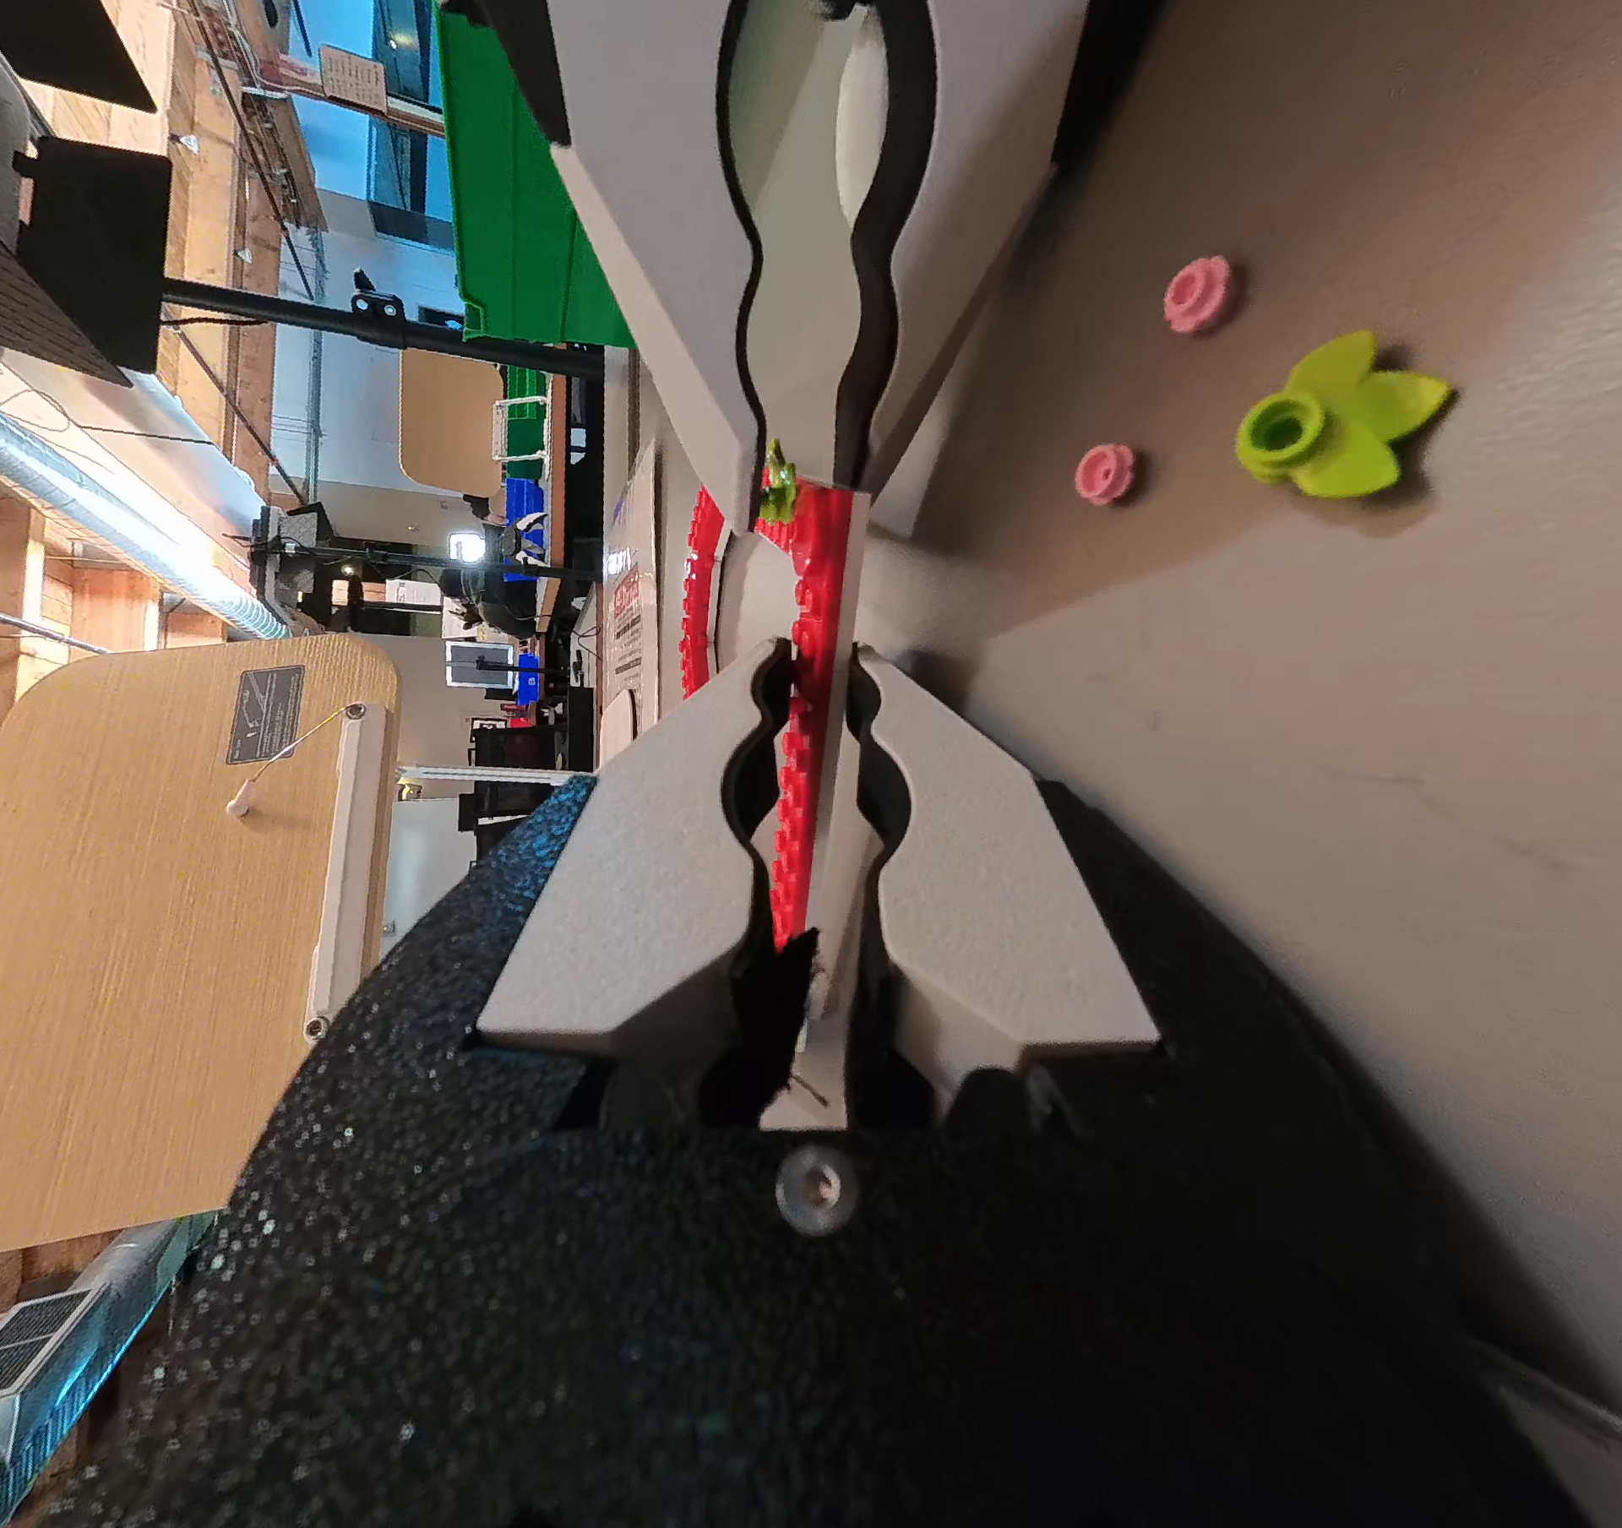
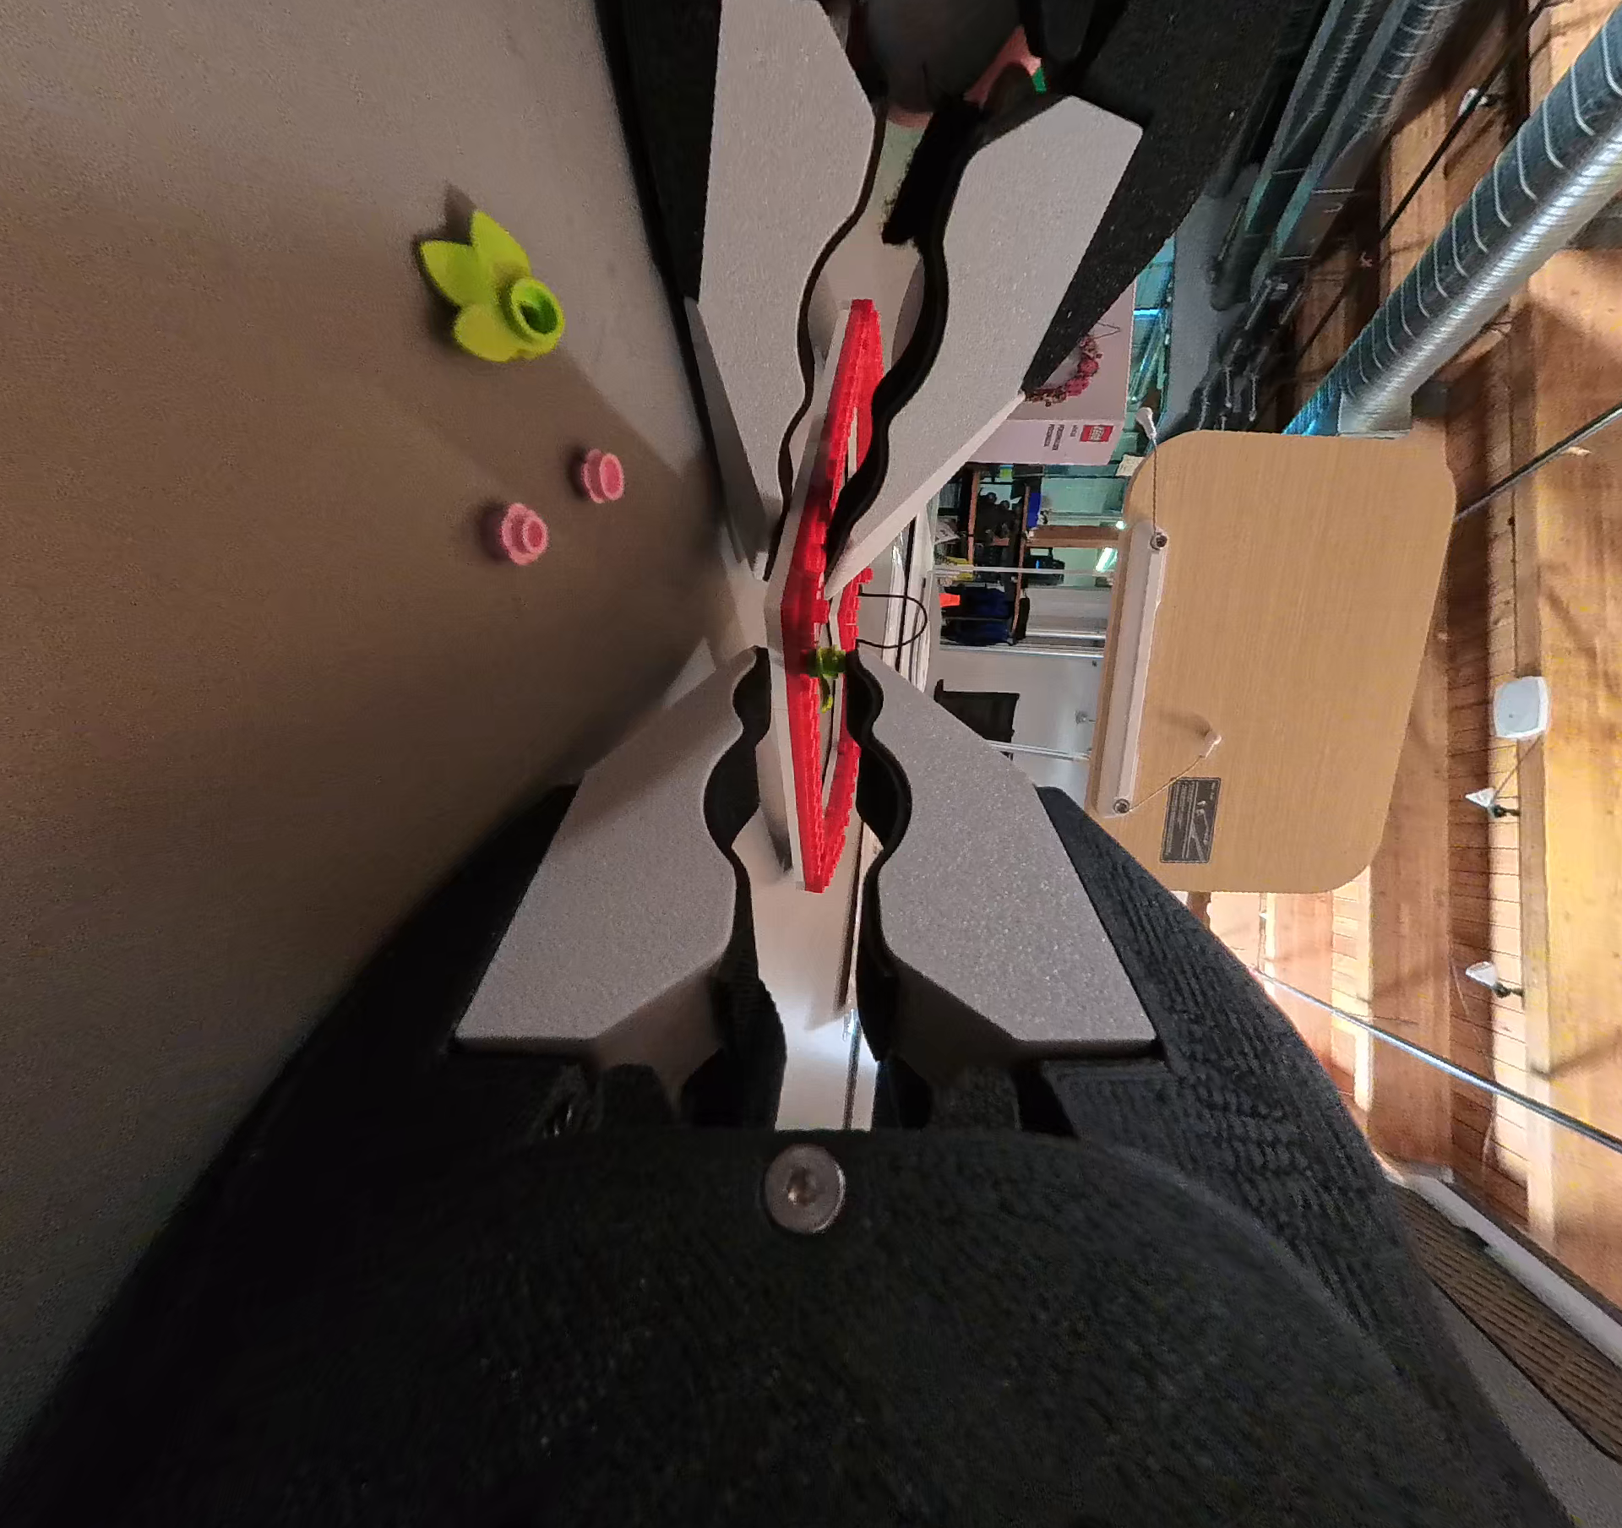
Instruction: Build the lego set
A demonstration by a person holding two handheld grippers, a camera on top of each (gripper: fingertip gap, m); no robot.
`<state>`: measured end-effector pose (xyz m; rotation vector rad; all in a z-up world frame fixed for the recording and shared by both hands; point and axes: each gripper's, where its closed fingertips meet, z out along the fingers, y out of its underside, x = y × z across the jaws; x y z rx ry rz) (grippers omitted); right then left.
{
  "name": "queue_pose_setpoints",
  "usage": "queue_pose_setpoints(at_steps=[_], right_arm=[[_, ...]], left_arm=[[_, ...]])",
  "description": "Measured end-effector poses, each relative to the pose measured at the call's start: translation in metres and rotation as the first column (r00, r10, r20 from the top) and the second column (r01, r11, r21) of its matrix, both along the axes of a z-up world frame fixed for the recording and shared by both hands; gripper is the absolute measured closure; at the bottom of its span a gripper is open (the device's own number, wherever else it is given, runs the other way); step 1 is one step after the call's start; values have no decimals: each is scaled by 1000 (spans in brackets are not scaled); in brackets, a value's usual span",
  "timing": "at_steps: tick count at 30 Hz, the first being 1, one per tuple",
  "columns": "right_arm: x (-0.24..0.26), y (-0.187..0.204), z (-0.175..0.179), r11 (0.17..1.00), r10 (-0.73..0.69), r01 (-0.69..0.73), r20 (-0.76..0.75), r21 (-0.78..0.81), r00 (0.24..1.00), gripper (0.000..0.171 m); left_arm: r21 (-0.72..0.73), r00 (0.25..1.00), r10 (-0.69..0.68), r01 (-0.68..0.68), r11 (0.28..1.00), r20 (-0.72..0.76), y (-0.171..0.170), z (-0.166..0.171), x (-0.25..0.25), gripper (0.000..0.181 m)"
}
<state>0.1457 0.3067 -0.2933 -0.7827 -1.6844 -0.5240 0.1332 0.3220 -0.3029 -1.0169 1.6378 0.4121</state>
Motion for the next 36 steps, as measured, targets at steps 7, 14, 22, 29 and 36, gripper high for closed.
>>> queue_pose_setpoints(at_steps=[7,14,22,29,36], right_arm=[[0,1,2,1000,-18,18,-1,16,1000,158],[0,2,0,999,-32,31,32,34,999,159],[5,-3,7,1000,-4,3,-51,-24,999,120],[24,-1,17,991,-30,6,-184,-130,983,114],[35,14,38,973,-119,30,-384,-229,916,113]], left_arm=[[7,1000,5,-5,1000,-2,1,1,-1,172],[7,1000,10,-10,1000,-12,2,-1,-2,172],[-18,1000,10,-10,1000,5,2,-1,-2,171],[-57,998,11,-7,998,67,2,7,-2,171],[-177,979,30,6,984,200,6,26,-7,171]])
